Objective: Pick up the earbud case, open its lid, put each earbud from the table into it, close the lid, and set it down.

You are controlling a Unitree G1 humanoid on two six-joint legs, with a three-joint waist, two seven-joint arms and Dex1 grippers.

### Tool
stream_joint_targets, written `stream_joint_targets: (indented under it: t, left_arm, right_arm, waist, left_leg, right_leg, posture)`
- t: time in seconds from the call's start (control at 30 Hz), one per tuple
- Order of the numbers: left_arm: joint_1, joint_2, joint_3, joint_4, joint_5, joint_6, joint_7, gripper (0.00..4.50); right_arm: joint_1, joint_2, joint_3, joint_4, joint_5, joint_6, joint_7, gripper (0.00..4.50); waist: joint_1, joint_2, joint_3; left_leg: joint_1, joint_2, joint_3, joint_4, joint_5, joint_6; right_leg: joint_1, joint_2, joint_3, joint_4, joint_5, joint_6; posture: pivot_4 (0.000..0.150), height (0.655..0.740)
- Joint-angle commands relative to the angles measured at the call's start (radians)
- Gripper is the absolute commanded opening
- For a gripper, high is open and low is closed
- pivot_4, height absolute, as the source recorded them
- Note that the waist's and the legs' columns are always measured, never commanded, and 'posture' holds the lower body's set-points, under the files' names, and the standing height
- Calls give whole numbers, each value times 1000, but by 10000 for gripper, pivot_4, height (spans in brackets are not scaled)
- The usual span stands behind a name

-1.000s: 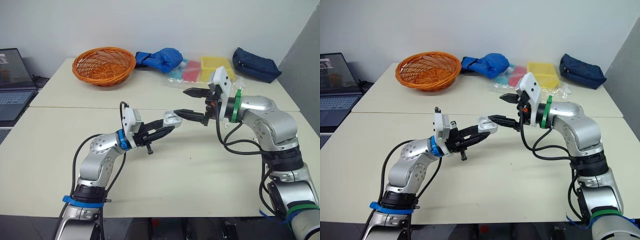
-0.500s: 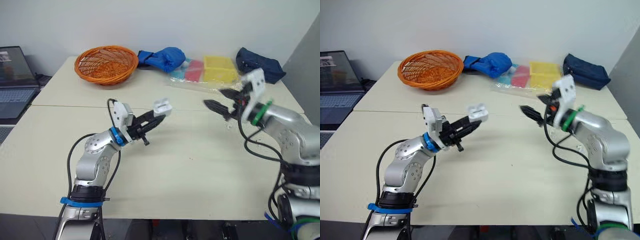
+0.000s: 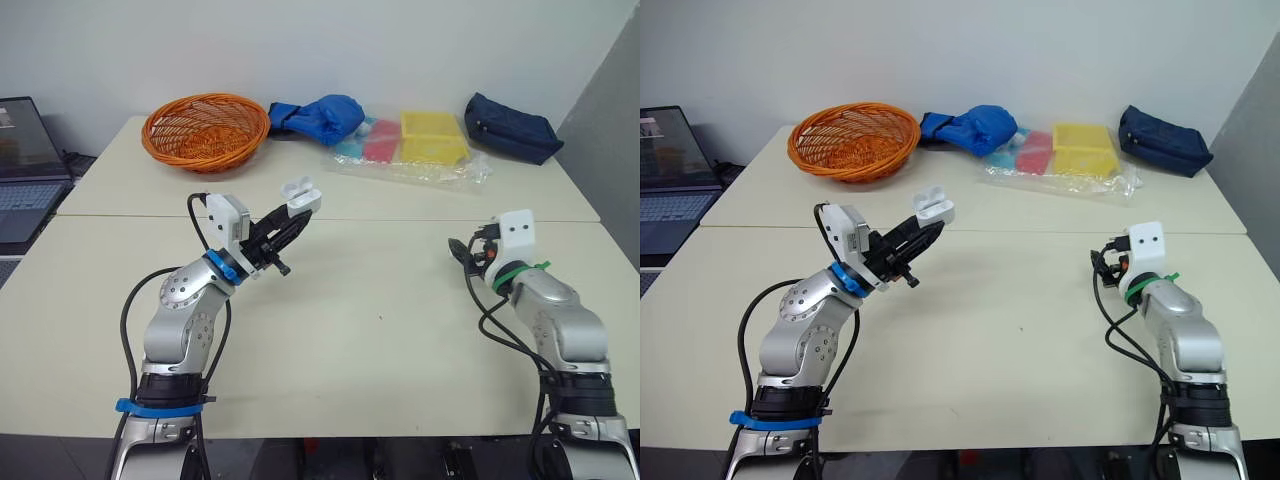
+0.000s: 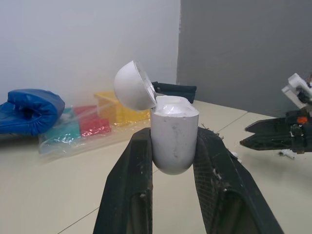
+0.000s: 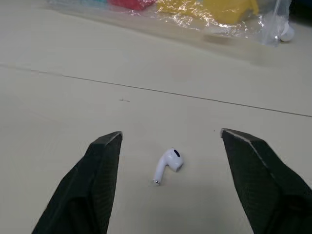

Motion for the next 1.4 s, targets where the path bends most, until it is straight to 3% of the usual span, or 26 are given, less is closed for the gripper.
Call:
stream_joint_targets:
  t: [0.03, 0.33, 0.67, 0.77, 1.0, 1.1, 1.17, 1.27, 1.4]
  left_arm:
    - [-14, 6, 7, -49, -7, -3, 14, 7719]
    - [-7, 24, 16, -71, -14, 14, 28, 7719]
    - [-19, 34, 19, -63, -13, 15, 30, 7719]
    - [-24, 36, 21, -58, -13, 14, 29, 7719]
    - [-12, 33, 23, -63, -12, 11, 35, 7719]
    - [-15, 29, 21, -64, -10, 13, 40, 7719]
    - [-13, 28, 21, -65, -10, 12, 40, 7719]
    - [-2, 30, 25, -71, -13, 10, 38, 7719]
    - [14, 33, 24, -76, -18, 4, 23, 7719]
  right_arm:
    - [-24, 30, 10, 15, -30, -57, -37, 35855]
    - [-55, 100, 5, 122, -99, -81, -166, 35855]
    - [-109, 172, -55, 288, -76, -147, -221, 35855]
    - [-106, 173, -34, 296, -89, -152, -204, 29817]
    - [-72, 166, -5, 277, -106, -146, -194, 4403]
    - [-72, 160, -2, 277, -103, -153, -178, 4402]
    - [-69, 132, 20, 258, -97, -159, -114, 4401]
    - [-44, 22, 103, 120, -41, -124, 138, 4401]
    - [8, -245, 196, -88, 54, -50, 525, 4401]
  waist:
    - [0, 0, 0]
    - [0, 0, 0]
    - [-1, 0, 0]
    - [-1, 0, 0]
    - [1, 0, 0]
    - [1, 0, 0]
    - [2, 0, 0]
    - [2, 1, 0]
    - [2, 2, 2]
  left_leg:
    - [0, 0, 0, 0, 0, 0]
    - [0, 0, 0, 0, 0, 0]
    - [0, 0, 0, 0, 0, 0]
    - [0, 0, 1, 0, 0, 0]
    - [0, 0, 0, 0, 0, 0]
    - [0, 0, 0, 0, 0, 0]
    - [0, 0, 0, 0, 0, 0]
    - [0, 0, 0, 0, 0, 0]
    - [-1, 0, 0, -1, 0, 0]
  right_leg:
    - [0, 0, 0, 0, 0, 0]
    - [0, 0, 0, 0, 2, -4]
    - [0, 0, 0, 0, 2, -4]
    - [0, 0, 0, 0, 2, -4]
    - [0, 0, 0, 0, 2, -4]
    - [0, -1, 0, 0, 2, -4]
    - [0, -1, 0, 0, 2, -4]
    - [0, 0, 0, -1, 2, -4]
    - [0, -1, 0, -2, 2, -3]
  posture:
    - [1500, 7400]
    - [1500, 7400]
    - [1500, 7400]
    - [1500, 7400]
    - [1500, 7400]
    - [1500, 7400]
    - [1500, 7400]
    - [1500, 7400]
    - [1500, 7400]
